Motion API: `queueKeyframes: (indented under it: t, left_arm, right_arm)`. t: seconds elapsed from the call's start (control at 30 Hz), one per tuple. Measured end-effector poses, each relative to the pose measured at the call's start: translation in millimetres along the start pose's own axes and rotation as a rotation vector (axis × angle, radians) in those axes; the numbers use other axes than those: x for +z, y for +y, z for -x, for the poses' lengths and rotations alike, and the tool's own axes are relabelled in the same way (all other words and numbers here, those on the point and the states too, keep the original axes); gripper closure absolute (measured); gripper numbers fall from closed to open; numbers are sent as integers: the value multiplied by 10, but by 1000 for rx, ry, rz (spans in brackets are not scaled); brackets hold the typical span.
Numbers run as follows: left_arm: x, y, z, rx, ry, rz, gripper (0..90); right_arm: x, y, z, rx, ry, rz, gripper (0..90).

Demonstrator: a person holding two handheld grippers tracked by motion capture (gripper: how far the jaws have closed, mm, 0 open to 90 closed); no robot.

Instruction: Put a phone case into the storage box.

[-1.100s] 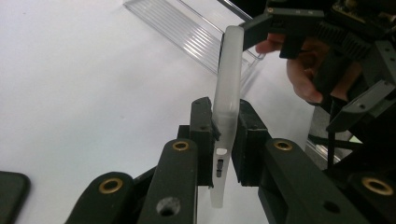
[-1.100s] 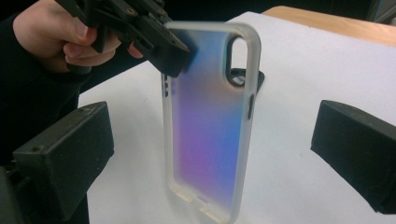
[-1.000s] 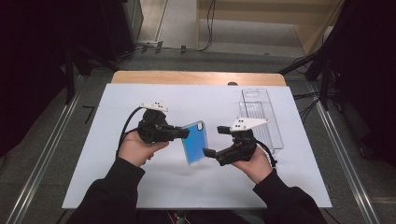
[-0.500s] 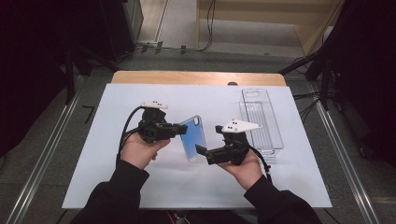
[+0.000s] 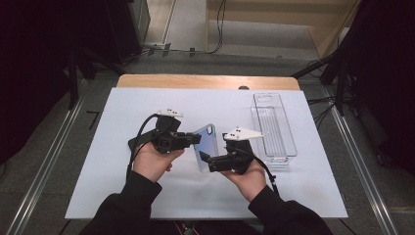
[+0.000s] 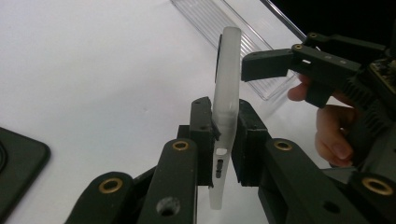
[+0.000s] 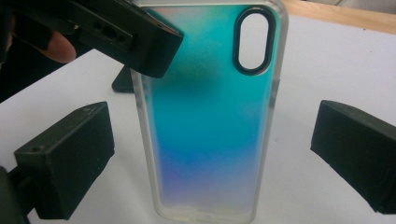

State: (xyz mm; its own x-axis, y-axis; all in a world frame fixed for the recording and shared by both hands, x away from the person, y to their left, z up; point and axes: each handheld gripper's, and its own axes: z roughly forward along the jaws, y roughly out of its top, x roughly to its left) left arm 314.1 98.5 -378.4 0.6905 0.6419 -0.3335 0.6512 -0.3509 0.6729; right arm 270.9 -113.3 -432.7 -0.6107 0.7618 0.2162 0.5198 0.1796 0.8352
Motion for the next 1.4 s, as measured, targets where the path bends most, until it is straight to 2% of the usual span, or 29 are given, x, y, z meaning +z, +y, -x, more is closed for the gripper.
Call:
queueKeyframes:
  t: [0.4,0.47,0.57,0.63,0.67,1.03,1.13,1.27,1.4]
  left_arm:
    - [83,-15,91,-24,-25,-11,809]
    - [98,-21,106,-23,-30,-10,809]
    - [127,-32,138,-19,-29,-15,809]
    - [135,-37,152,-18,-28,-16,809]
    - [136,-38,158,-17,-26,-12,809]
    - [109,-34,172,-12,-26,6,799]
    - [67,-15,177,-19,-33,28,722]
    - [-15,15,174,-13,-33,48,626]
    - [-94,30,144,-6,-54,53,522]
  right_arm:
    - [70,-5,-22,12,-20,-13,0]
    - [74,-10,-19,-1,-21,-13,49]
    - [71,-7,-7,-6,-24,-2,54]
    - [62,-7,10,-5,-24,-1,134]
    - [57,-8,19,-2,-10,0,141]
    - [39,5,8,-22,-17,10,153]
    - [38,7,3,-33,-24,-4,153]
    - [47,-2,26,-26,-20,-14,153]
    - [19,0,95,-9,-24,-14,153]
